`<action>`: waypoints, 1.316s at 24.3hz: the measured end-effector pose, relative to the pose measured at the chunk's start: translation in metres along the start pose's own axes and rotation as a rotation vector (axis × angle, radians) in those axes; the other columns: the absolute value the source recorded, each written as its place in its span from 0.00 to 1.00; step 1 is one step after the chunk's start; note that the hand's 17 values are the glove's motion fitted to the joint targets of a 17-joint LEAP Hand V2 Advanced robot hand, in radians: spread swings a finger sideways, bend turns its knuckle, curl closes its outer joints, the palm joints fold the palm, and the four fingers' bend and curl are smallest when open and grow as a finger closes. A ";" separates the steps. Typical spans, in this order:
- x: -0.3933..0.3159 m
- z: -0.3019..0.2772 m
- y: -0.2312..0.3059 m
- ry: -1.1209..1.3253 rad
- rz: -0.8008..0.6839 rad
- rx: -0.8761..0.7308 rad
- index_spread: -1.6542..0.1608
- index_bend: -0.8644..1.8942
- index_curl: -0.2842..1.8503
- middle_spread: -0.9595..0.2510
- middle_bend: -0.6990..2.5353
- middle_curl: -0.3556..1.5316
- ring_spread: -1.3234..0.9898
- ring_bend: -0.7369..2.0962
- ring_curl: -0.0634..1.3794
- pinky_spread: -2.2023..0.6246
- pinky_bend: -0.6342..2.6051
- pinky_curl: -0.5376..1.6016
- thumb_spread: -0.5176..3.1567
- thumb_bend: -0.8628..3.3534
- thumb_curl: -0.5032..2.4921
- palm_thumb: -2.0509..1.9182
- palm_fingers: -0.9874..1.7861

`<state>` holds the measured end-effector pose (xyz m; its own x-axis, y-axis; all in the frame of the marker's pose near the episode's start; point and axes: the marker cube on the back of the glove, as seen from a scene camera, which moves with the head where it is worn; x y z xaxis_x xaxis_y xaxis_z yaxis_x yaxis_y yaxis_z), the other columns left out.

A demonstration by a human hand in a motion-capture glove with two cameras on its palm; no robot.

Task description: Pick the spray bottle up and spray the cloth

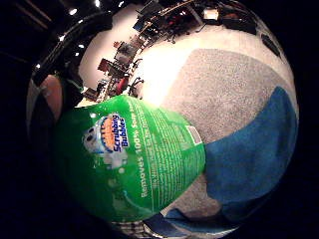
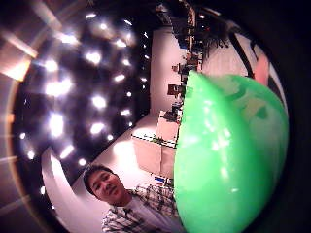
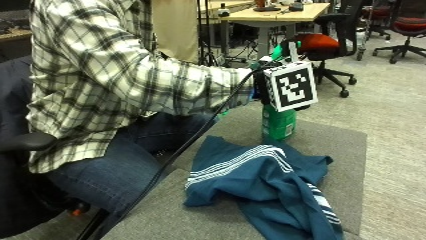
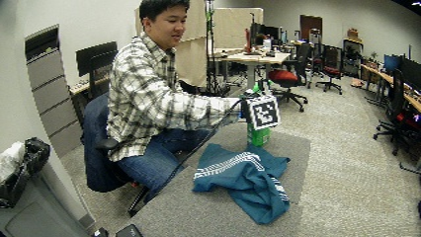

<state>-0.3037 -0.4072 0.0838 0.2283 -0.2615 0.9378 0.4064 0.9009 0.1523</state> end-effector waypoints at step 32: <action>0.000 -0.039 0.038 0.307 0.044 -0.188 0.73 0.35 0.33 0.74 0.28 0.42 0.55 0.35 0.34 0.83 0.26 0.41 0.35 0.19 0.41 0.75 0.48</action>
<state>-0.2540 -0.3862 0.0772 0.4931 -0.3412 0.8002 0.5392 0.8418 0.0267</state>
